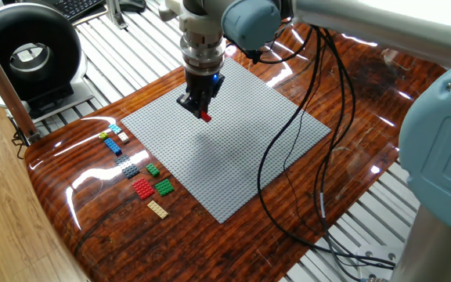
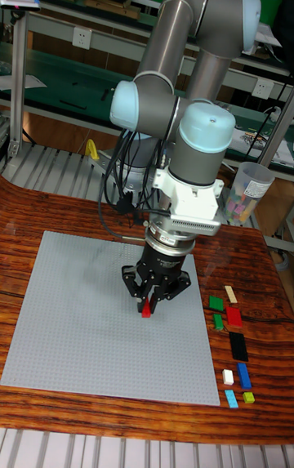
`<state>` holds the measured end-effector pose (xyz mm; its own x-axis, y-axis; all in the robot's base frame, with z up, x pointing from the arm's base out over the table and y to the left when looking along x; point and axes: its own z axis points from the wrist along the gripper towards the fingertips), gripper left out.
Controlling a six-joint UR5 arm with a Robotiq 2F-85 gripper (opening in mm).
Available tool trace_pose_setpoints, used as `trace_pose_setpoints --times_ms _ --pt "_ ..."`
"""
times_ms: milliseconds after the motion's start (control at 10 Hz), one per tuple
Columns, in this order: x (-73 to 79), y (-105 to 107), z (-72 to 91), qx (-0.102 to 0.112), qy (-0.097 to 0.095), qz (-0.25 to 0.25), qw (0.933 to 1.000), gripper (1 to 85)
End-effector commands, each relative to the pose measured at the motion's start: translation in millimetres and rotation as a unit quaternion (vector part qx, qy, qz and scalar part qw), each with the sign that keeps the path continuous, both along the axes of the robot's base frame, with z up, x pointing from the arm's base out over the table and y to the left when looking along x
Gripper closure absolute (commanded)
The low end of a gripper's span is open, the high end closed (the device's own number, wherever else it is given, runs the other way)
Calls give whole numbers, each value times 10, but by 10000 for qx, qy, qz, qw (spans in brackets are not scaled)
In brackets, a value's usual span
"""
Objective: Build with small Lego blocks
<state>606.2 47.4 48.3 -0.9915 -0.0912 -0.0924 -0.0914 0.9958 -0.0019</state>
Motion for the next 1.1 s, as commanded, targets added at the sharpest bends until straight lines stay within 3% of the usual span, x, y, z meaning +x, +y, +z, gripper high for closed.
trace_pose_setpoints --times_ms 0,500,1000 --pt "-10 -38 14 -9 22 -129 9999 843" --pt "19 -30 16 27 -32 -335 9994 843" --pt "255 188 -105 124 -136 -564 9982 843"
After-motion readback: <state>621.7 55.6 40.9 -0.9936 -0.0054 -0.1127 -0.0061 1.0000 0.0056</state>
